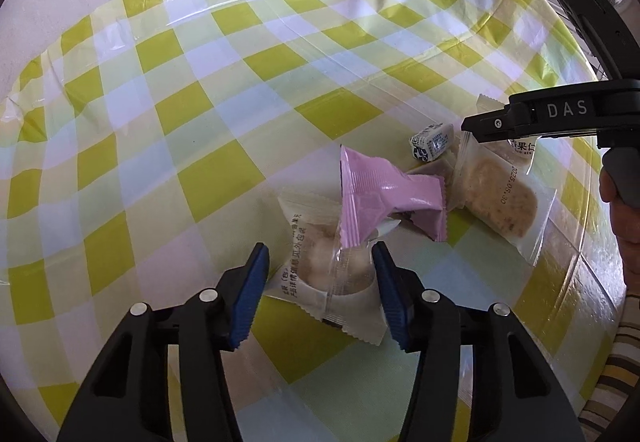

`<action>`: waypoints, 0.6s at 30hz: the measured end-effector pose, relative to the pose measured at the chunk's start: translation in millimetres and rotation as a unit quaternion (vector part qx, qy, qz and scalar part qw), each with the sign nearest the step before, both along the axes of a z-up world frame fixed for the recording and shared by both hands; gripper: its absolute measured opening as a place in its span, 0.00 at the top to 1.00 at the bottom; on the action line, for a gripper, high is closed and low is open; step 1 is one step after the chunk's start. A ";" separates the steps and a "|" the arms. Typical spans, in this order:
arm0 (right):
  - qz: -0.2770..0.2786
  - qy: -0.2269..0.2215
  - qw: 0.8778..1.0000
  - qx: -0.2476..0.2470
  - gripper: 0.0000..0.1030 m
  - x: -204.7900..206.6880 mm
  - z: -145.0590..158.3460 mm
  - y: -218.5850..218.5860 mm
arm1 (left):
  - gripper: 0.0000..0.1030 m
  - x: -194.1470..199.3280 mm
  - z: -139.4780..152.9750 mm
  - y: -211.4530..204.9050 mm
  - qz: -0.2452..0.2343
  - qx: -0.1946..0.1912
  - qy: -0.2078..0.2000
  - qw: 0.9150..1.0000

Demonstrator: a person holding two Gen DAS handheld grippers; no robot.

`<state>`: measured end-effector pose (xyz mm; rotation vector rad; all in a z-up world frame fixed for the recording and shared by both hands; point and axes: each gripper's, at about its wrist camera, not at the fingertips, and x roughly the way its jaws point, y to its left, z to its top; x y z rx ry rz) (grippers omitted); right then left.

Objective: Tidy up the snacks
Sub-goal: 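Grasp the white round-cookie packet with left gripper while right gripper grasps the cookie packet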

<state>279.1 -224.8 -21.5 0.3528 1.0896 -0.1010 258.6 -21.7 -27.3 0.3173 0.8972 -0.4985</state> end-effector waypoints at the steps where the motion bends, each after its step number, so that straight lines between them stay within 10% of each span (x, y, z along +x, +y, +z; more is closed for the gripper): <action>1: 0.004 0.000 1.000 -0.004 0.31 -0.4 0.2 2.0 | 0.52 -2.3 0.1 1.7 0.000 0.000 0.004 1.000; 8: 0.051 -0.005 0.998 -0.035 0.64 -11.7 1.1 15.3 | 0.54 -16.7 1.8 19.9 0.050 -0.015 0.036 0.998; 18: 0.073 -0.019 0.996 -0.043 0.79 -44.9 8.9 3.9 | 0.58 -67.8 6.4 41.7 0.139 -0.055 0.052 0.987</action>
